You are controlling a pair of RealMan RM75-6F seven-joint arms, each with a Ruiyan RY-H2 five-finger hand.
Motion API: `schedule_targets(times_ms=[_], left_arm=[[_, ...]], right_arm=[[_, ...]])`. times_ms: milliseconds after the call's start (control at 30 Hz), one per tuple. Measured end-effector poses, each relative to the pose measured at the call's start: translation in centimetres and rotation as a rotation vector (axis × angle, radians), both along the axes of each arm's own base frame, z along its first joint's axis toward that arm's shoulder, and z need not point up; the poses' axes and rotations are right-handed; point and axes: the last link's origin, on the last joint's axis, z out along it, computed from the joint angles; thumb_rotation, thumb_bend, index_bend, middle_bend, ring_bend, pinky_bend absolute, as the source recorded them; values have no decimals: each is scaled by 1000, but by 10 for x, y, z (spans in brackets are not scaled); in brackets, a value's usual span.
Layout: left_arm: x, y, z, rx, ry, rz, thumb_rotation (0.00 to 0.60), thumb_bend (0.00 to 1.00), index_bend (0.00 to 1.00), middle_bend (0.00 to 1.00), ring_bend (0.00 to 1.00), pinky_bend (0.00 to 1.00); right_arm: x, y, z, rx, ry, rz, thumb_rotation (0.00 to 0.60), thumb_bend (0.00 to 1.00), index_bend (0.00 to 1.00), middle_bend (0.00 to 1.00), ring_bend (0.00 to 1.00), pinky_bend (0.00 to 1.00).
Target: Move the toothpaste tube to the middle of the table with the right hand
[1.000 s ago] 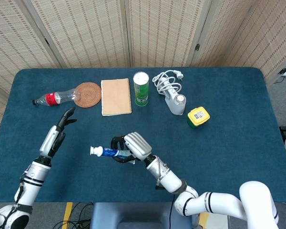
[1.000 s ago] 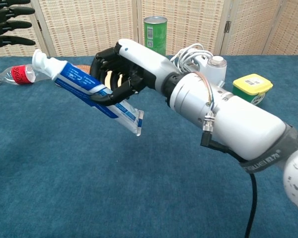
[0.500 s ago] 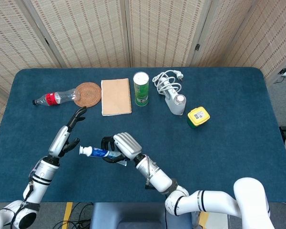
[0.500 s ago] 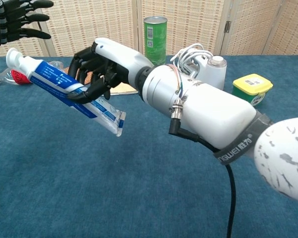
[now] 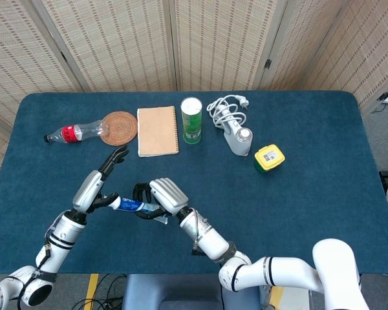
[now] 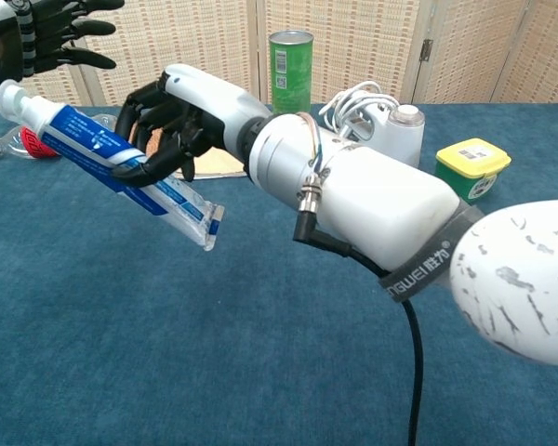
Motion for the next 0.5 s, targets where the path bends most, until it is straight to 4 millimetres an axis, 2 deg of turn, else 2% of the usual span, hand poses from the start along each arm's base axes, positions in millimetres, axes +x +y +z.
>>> schedule_targets(times_ms=[500], left_arm=[[8, -1, -7, 24, 85, -88, 48, 24, 0, 0, 0, 181]], right_arm=[[3, -5, -2, 11, -14, -32, 600, 699, 716, 709, 602, 644]])
